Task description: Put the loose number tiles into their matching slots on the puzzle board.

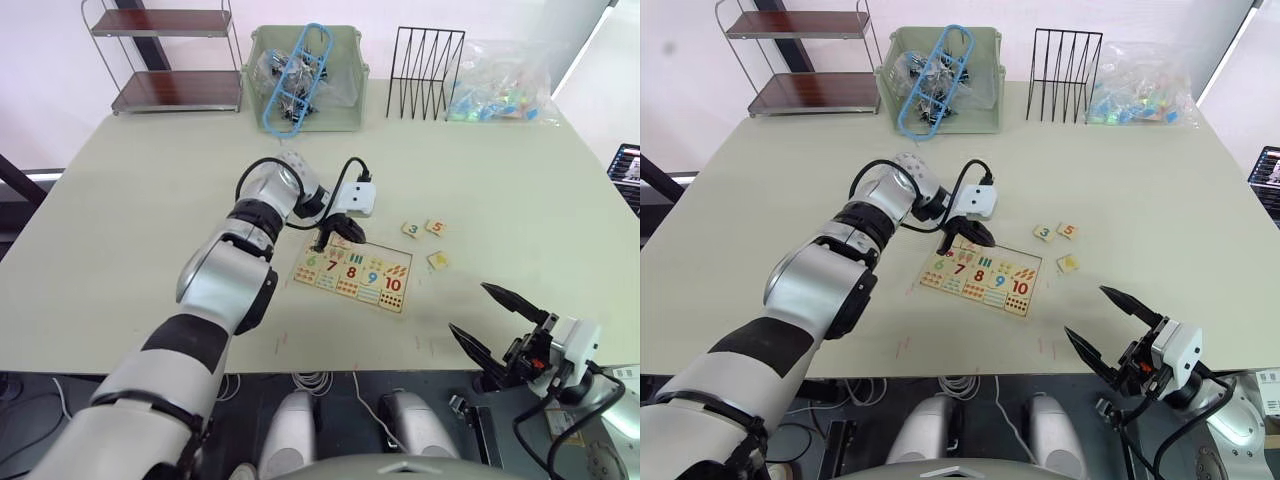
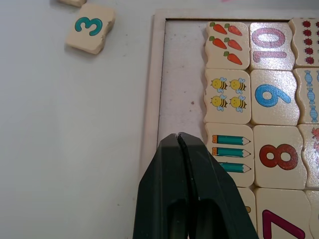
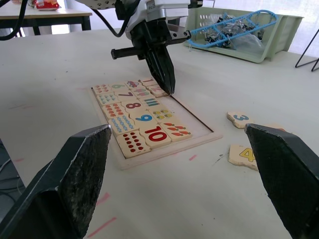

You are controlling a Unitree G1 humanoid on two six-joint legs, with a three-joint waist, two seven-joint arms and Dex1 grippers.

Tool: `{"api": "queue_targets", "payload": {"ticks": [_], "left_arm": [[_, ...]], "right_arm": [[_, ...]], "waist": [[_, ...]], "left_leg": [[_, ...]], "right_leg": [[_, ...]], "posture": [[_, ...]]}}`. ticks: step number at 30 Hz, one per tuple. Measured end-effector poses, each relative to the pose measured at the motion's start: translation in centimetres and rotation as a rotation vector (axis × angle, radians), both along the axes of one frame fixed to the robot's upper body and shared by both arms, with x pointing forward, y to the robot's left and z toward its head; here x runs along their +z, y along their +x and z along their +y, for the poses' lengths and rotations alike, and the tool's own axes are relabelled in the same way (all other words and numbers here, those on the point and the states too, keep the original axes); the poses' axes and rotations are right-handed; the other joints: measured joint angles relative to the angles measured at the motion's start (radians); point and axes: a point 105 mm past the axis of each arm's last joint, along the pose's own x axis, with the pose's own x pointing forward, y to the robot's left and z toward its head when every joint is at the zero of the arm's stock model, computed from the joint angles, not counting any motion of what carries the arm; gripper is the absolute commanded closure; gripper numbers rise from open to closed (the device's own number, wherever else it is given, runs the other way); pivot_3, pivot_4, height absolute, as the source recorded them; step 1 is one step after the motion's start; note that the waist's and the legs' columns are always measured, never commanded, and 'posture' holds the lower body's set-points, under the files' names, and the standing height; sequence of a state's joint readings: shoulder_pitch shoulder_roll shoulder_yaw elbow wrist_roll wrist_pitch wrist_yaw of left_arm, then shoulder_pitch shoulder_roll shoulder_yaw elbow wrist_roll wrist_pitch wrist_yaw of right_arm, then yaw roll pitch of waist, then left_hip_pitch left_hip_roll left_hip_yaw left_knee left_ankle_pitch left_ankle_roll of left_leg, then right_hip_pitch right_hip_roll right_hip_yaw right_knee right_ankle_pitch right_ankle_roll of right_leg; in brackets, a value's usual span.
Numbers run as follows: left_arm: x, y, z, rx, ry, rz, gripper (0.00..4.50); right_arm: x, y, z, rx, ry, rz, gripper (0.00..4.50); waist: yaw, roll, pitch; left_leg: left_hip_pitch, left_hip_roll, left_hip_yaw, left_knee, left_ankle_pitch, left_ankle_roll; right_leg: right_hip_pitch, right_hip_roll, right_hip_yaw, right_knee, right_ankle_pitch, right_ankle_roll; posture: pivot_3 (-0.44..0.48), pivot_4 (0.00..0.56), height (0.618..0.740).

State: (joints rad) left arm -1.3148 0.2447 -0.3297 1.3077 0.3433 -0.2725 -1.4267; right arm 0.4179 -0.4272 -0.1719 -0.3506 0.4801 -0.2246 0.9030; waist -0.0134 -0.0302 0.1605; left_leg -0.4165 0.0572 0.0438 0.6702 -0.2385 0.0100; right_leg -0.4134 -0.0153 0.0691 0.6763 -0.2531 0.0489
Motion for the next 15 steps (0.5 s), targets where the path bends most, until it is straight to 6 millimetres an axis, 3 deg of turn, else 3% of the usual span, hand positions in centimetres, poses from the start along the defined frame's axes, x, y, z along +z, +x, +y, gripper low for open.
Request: {"api": "queue_targets", "payload": {"ticks": [15], "left_arm": [[-0.77, 0.02, 0.25, 0.004, 0.043, -0.008, 4.47]], "right_arm": [[0.00, 0.00, 0.01, 0.001, -0.001, -0.001, 0.00]], "waist": [[0.000, 0.000, 0.000]], "left_leg": [[0.000, 0.000, 0.000, 0.000, 0.000, 0.000]], "right_leg": [[0.000, 0.000, 0.000, 0.000, 0.000, 0.000]], "posture": [[0.000, 0.150, 0.740]]}}
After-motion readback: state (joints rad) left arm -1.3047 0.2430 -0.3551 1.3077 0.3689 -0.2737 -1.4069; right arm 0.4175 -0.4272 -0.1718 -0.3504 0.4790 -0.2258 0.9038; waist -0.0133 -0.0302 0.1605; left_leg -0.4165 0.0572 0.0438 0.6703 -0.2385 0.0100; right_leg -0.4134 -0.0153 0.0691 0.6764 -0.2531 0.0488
